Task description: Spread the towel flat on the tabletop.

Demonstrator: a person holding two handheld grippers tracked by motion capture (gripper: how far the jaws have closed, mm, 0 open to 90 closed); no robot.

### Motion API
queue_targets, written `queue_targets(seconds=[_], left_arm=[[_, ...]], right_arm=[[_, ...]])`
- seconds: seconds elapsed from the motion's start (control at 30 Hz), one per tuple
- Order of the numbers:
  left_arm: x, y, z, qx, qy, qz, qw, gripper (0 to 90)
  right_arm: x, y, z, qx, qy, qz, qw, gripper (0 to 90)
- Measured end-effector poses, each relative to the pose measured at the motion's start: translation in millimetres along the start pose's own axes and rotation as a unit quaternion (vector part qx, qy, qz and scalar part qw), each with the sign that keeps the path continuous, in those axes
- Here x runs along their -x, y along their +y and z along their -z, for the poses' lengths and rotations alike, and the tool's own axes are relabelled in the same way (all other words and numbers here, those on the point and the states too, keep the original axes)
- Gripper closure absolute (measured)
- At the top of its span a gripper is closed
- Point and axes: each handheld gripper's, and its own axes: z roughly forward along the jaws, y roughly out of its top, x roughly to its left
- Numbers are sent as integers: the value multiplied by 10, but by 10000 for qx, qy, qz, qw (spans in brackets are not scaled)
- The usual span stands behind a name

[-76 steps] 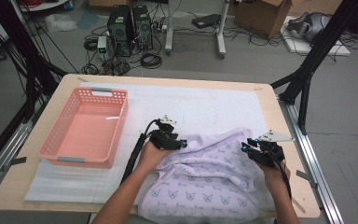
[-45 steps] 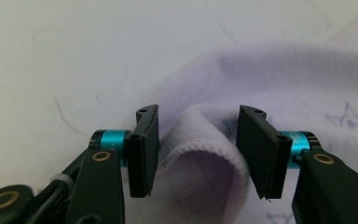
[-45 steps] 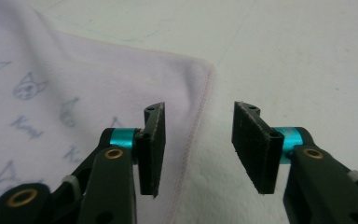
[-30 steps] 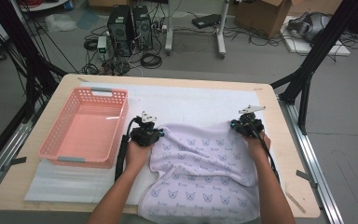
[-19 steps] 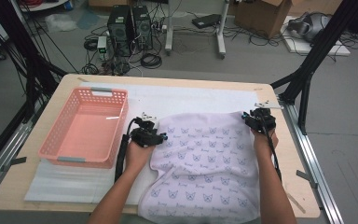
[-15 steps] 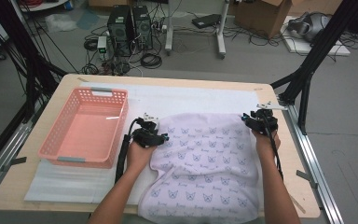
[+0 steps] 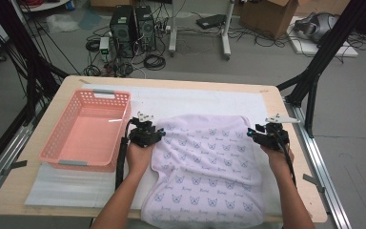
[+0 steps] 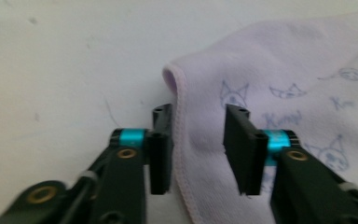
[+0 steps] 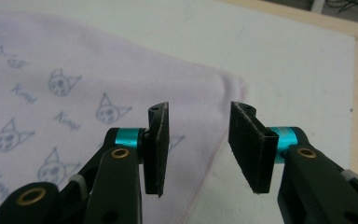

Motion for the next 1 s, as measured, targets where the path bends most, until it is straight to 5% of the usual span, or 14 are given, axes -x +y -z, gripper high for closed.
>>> queue_targets(seconds=[0.23,0.43,0.5,0.53,0.57,0.63,0.9,1.0], left_arm=[[25,-172,85,-234,-447,-133,9986,480],[72,-263,169,-242,-718,-98,9971,517],[130,-275,172,-262,-505,-481,9972,590],[136,-275,171,-257,-430,-616,9968,718],[125,-267,163,-260,-441,-511,9974,801],[110,-241,131,-189,-329,-412,9984,849],[35,-57,-31,272,113,-45,9996,857],[15,-71,-77,157,106,-25,9998,849]], right_arm=[[-70,-241,146,-172,148,60,9997,557],[-148,-455,254,-323,534,28,9980,543],[-182,-510,223,-502,594,99,9969,554],[-199,-529,198,-612,581,153,9963,583],[-208,-541,178,-588,543,239,9965,619],[-185,-519,159,-559,676,221,9959,855],[-68,-345,-55,-116,21,222,9997,874],[-64,-314,-121,-38,-121,154,9998,873]])
